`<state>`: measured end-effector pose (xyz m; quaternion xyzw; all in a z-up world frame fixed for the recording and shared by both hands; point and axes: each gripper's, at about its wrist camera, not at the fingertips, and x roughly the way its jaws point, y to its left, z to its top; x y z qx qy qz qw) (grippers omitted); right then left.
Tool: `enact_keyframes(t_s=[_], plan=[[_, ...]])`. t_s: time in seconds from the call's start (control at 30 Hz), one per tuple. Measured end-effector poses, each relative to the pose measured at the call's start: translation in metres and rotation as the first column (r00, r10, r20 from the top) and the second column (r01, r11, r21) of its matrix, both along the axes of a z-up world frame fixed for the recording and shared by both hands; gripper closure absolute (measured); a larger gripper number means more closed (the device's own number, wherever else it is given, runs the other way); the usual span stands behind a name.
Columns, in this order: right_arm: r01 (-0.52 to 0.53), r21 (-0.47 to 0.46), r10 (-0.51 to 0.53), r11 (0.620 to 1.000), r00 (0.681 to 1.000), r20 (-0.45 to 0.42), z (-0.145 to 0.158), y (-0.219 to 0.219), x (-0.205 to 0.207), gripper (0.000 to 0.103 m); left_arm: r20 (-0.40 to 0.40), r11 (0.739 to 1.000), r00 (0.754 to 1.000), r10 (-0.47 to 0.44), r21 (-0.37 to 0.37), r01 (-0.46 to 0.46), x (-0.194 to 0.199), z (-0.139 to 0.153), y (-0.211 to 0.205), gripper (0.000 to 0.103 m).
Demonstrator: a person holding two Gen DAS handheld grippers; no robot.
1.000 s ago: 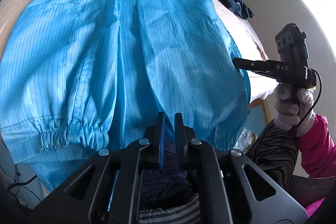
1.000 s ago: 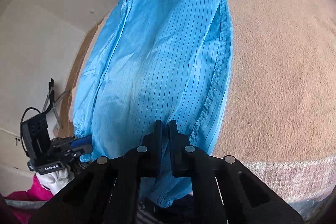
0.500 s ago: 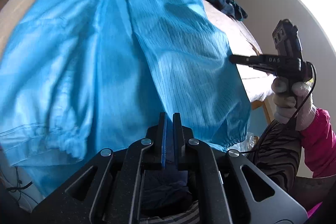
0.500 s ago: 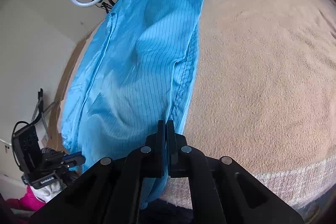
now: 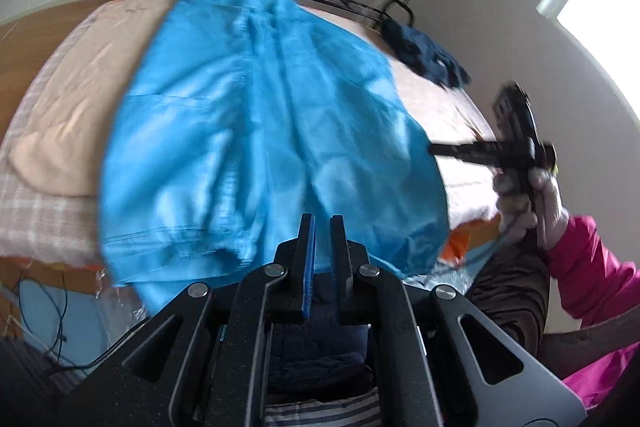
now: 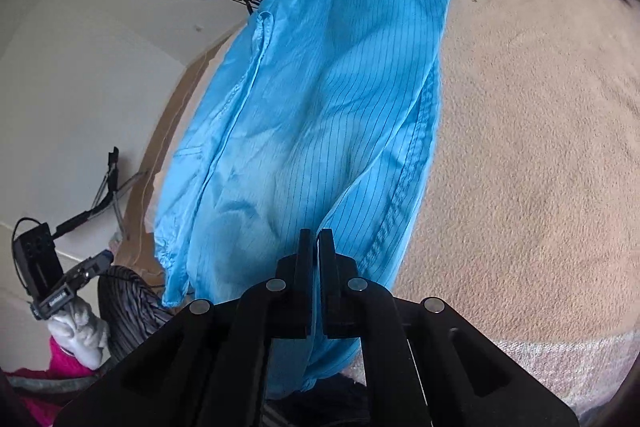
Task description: Fold large clothes
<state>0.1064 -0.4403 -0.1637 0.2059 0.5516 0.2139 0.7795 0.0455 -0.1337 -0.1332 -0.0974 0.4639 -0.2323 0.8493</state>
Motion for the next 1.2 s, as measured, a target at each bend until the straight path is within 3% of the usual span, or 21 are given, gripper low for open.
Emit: enact_keyframes(t_s=[0.03,0.1,0.17,0.27,0.37,0.53,0.67,0.73,0.77,0.8,0.87,0.93,0.97,1.0,1.13,1.2], plan=[[0.013,0.011,-0.013,1.0,1.0,-0.007,0.0,-0.005,0.001,0.101,0.002,0.999,0.999,-0.032,0.011,0.032,0.001,-0.003,-0.015,0.091],[0.034,0.022,-0.034,0.999,0.999,-0.012,0.0,-0.013,0.003,0.101,0.003,0.997,0.997,-0.082,0.007,0.082,0.007,-0.01,-0.044,0.063],[0.051,0.049,-0.05,0.998,0.999,-0.013,-0.001,-0.021,0.004,0.101,-0.004,0.991,0.991,-0.131,-0.028,0.13,0.014,-0.018,-0.072,0.062],[0.08,0.029,-0.08,0.996,0.997,-0.016,-0.001,-0.026,0.012,0.101,-0.006,0.98,0.98,-0.201,-0.009,0.201,0.025,-0.027,-0.118,0.062],[0.113,0.005,-0.114,0.994,0.993,0.008,0.001,-0.034,0.012,0.101,0.011,0.967,0.968,-0.252,0.035,0.251,0.03,-0.028,-0.161,0.061],[0.204,0.07,-0.205,0.977,0.978,0.02,0.002,-0.076,-0.009,0.101,0.015,0.951,0.963,-0.27,0.161,0.264,0.037,-0.041,-0.212,0.047],[0.281,0.111,-0.285,0.953,0.958,0.025,0.007,-0.11,-0.027,0.101,-0.053,0.935,0.961,-0.272,0.22,0.277,0.041,-0.067,-0.235,0.047],[0.303,0.125,-0.309,0.945,0.951,0.028,0.007,-0.124,-0.036,0.087,-0.058,0.919,0.96,-0.274,0.279,0.279,0.038,-0.08,-0.244,0.047],[0.314,0.127,-0.32,0.941,0.947,0.031,0.008,-0.127,-0.039,0.069,-0.035,0.911,0.959,-0.281,0.306,0.278,0.035,-0.081,-0.246,0.047],[0.327,0.129,-0.334,0.936,0.942,0.038,0.009,-0.13,-0.042,0.06,-0.013,0.901,0.956,-0.294,0.331,0.282,0.032,-0.082,-0.249,0.047],[0.335,0.143,-0.346,0.931,0.937,0.056,0.013,-0.135,-0.046,0.06,0.013,0.887,0.951,-0.309,0.366,0.283,0.029,-0.085,-0.253,0.047],[0.334,0.159,-0.347,0.929,0.936,0.059,0.015,-0.133,-0.045,0.06,0.02,0.896,0.953,-0.302,0.347,0.276,0.031,-0.085,-0.25,0.051],[0.334,0.16,-0.347,0.929,0.936,0.059,0.016,-0.133,-0.045,0.06,0.023,0.902,0.955,-0.295,0.335,0.271,0.033,-0.084,-0.247,0.066],[0.333,0.157,-0.345,0.93,0.937,0.058,0.016,-0.132,-0.044,0.06,0.023,0.909,0.958,-0.285,0.325,0.263,0.036,-0.083,-0.243,0.087],[0.321,0.166,-0.334,0.932,0.941,0.056,0.016,-0.127,-0.031,0.06,-0.041,0.941,0.963,-0.267,0.203,0.269,0.054,-0.079,-0.226,0.099],[0.305,0.158,-0.319,0.939,0.945,0.07,0.019,-0.12,-0.019,0.06,-0.077,0.964,0.967,-0.243,0.093,0.25,0.06,-0.075,-0.213,0.102]])
